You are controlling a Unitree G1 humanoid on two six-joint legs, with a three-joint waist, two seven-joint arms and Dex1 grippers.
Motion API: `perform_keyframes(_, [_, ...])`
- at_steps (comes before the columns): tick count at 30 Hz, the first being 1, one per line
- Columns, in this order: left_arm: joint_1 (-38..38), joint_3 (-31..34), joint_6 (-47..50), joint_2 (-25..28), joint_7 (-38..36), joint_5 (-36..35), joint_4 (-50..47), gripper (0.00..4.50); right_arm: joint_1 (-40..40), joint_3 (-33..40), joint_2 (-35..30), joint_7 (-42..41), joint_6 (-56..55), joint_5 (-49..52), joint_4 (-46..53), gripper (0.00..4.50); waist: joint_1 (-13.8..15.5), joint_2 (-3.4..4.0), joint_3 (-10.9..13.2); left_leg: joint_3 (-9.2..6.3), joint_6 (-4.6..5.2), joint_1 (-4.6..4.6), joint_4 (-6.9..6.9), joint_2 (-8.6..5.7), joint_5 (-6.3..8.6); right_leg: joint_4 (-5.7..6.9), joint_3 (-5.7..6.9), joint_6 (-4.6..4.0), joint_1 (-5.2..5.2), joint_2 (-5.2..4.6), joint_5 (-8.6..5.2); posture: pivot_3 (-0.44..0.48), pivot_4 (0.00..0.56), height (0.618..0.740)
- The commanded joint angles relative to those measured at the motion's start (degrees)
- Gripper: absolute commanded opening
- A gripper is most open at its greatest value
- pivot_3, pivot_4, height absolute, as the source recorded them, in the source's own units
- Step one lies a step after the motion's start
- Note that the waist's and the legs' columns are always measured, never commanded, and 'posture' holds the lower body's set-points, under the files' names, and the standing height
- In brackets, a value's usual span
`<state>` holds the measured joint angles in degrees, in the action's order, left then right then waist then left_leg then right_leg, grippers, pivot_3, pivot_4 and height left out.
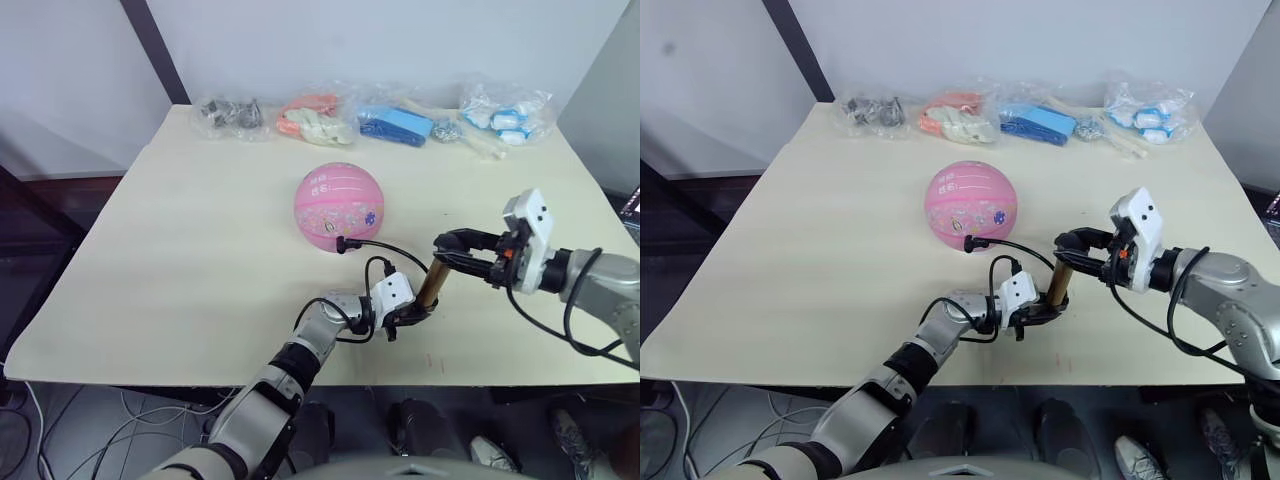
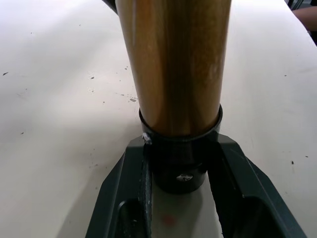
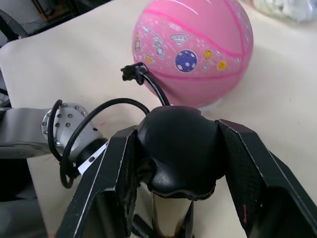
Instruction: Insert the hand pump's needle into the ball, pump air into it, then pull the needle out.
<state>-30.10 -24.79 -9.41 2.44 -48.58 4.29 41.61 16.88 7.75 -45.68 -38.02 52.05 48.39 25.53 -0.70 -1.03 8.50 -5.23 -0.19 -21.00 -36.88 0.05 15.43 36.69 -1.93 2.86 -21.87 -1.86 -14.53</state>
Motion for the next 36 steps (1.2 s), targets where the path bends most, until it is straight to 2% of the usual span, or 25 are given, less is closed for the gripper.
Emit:
perform_keyframes(1, [1.9, -1.07, 1.8, 1.25, 0.34, 2.67, 4.16, 1.08, 7.18, 8.56, -2.8, 1.14, 4.55, 9.68, 1.6, 1.9, 0.0, 0.28, 0.19, 0.01, 0.0, -0.11, 0.0, -0.04, 0.0, 0.0, -0.01, -0.08, -0.1, -0.04, 0.06, 0.0, 0.15, 0.74])
perform_keyframes(5, [1.71, -1.02, 1.5, 1.01, 0.34, 2.74, 4.66, 1.08, 14.76, 13.13, -6.07, 3.43, 8.73, 16.55, -0.3, 1.9, 0.1, 0.27, 0.2, -0.08, 0.01, -0.8, -0.26, -0.17, -0.01, 0.07, 0.03, -0.13, -0.67, -0.11, 0.19, 0.0, 0.15, 0.74])
perform_keyframes(10, [1.72, -0.92, 1.33, 1.08, 0.41, 2.73, 4.75, 1.08, 21.99, 15.39, -9.47, 6.26, 11.28, 21.91, -2.24, 1.9, 0.05, 0.3, 0.26, -0.03, 0.02, -0.89, -0.31, -0.25, -0.01, 0.08, -0.01, -0.09, -0.75, -0.2, 0.22, 0.0, 0.15, 0.74])
perform_keyframes(13, [1.69, -0.89, 1.25, 1.13, 0.42, 2.72, 4.86, 1.08, 22.87, 14.67, -10.26, 6.86, 11.3, 22.29, -1.74, 1.9, 0.07, 0.26, 0.33, -0.07, 0.02, -0.89, -0.31, -0.25, -0.02, 0.09, 0.0, -0.09, -0.76, -0.19, 0.22, 0.0, 0.15, 0.74])
perform_keyframes(18, [1.6, -0.87, 1.19, 0.98, 0.34, 2.62, 4.8, 1.08, 13.17, 8.27, -9.02, 4.74, 8.63, 15.29, 3.43, 1.9, 0.1, 0.15, 0.25, -0.06, 0.02, -0.86, -0.3, -0.25, -0.01, 0.09, 0.0, -0.08, -0.73, -0.18, 0.22, 0.0, 0.15, 0.74])
perform_keyframes(21, [1.52, -0.86, 1.18, 0.91, 0.3, 2.57, 4.77, 1.08, 6.84, 4.85, -4.87, 5.02, 5.45, 11.9, 3.45, 1.9, -0.03, -0.06, 0.06, -0.04, 0.02, -0.82, -0.32, -0.25, -0.01, 0.1, -0.02, -0.07, -0.68, -0.18, 0.21, 0.0, 0.15, 0.74])
perform_keyframes(25, [1.7, -0.82, 1.23, 1.21, 0.13, 2.48, 4.34, 1.08, -2.99, -5.69, -0.57, 3.03, -1.54, 0.91, 1.51, 1.9, -0.15, -0.27, -0.34, -0.03, 0.02, -0.53, -0.34, -0.16, -0.01, 0.13, 0.0, 0.13, -0.45, -0.1, 0.1, 0.0, 0.15, 0.74])
perform_keyframes(29, [1.82, -0.86, 1.26, 1.41, 0.12, 2.43, 4.19, 1.08, -6.7, -13.34, 2.93, 1.38, -7.17, -7.41, -2.66, 1.9, -0.49, -0.51, -0.62, 0.05, 0.01, 0.33, -0.13, 0.04, 0.0, 0.04, 0.01, 0.09, 0.28, 0.02, 0.0, 0.0, 0.15, 0.74])
perform_keyframes(32, [1.88, -0.91, 1.39, 1.38, 0.22, 2.39, 4.01, 1.08, -8.28, -17.36, 5.14, 0.09, -10.12, -12.05, -5.57, 1.9, -0.49, -0.49, -0.88, 0.0, 0.0, 0.42, -0.09, 0.14, 0.0, 0.05, 0.04, 0.06, 0.3, 0.14, -0.01, 0.0, 0.15, 0.74])
perform_keyframes(36, [1.99, -0.86, 1.53, 1.39, 0.2, 2.33, 3.74, 1.08, -8.99, -18.32, 6.91, -1.05, -11.76, -15.14, -7.9, 1.9, -0.49, -0.45, -1.19, -0.01, 0.0, 0.44, -0.01, 0.16, 0.0, 0.05, 0.04, 0.02, 0.3, 0.18, -0.03, 0.0, 0.15, 0.74])
